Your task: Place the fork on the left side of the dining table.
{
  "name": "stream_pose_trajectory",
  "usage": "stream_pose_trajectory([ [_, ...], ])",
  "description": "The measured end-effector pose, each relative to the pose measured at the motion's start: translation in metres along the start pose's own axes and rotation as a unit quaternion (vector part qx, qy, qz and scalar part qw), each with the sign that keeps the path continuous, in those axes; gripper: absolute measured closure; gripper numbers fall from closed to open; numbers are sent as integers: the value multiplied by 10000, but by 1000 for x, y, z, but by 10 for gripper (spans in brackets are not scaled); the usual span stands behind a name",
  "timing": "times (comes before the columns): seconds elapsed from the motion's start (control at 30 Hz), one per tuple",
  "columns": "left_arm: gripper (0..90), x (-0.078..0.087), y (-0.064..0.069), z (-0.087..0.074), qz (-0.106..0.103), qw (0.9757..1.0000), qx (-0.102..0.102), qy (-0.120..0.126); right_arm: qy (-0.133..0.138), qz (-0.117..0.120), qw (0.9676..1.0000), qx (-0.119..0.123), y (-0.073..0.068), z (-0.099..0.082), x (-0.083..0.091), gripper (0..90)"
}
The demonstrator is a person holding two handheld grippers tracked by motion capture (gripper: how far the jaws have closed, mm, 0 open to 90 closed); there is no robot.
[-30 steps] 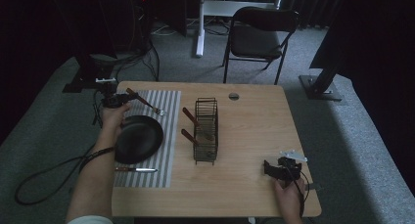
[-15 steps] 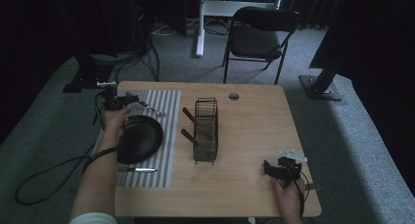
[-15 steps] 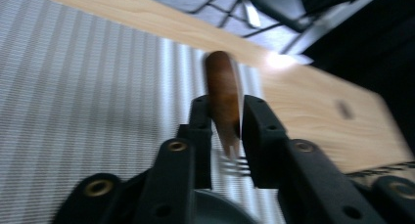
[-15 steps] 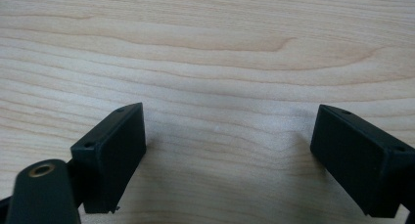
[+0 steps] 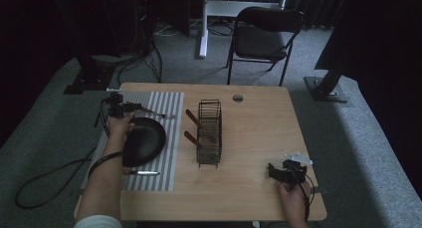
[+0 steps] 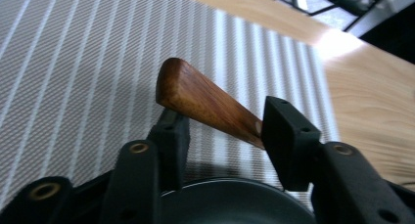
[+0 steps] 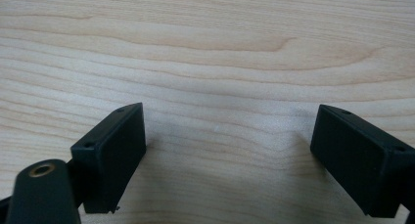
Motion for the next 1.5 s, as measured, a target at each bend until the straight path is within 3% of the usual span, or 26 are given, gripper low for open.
stream_pose_trajectory([
  [0.1, 480, -2, -5, -2, 97, 9999, 46, -30, -1, -1, 10000, 0, 0, 0, 0, 128],
  [0.17, 479, -4, -9, -3, 317, 9995, -21, -33, -1, -1, 10000, 0, 0, 0, 0, 128],
  [0.23, 421, -7, -11, -3, 381, 9992, -63, -39, 0, -1, 10000, -1, 0, 0, 0, 128],
  [0.33, 413, -10, -13, -4, 527, 9984, -194, -85, 0, -2, 10000, -1, 0, 0, 0, 128],
  [0.5, 381, -12, -24, -8, 951, 9946, -390, -141, -2, -2, 10000, -1, 0, 0, 0, 128],
  [0.67, 381, -9, -24, -11, 913, 9949, -415, -92, -2, -2, 10000, -5, 0, 0, 0, 128],
  [0.77, 381, -4, -24, -11, 966, 9942, -461, 63, -3, -1, 10000, -5, 0, 0, 0, 128],
  [0.87, 381, 2, -20, -11, 829, 9954, -448, 153, -3, -1, 10000, -4, 0, 0, 0, 128],
  [1.13, 380, 7, -13, -18, 778, 9949, -623, 129, -3, -1, 10000, -5, 0, 0, 0, 128],
  [1.23, 380, 15, -7, -27, 795, 9928, -859, 254, -3, -1, 10000, -5, 0, 0, 0, 128],
  [1.5, 380, 33, -3, -35, 734, 9916, -991, 391, -4, 0, 10000, -6, 0, 0, 0, 128],
])
Point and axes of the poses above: each handheld gripper's, and its own axes: x roughly backward along the jaws, z roughly out of its top, y roughly to its right, the point moved 8 cm from there along -x, roughly forward along the jaws, and after that the axes turned 7 degrees about -y, right-handed, at the moved point
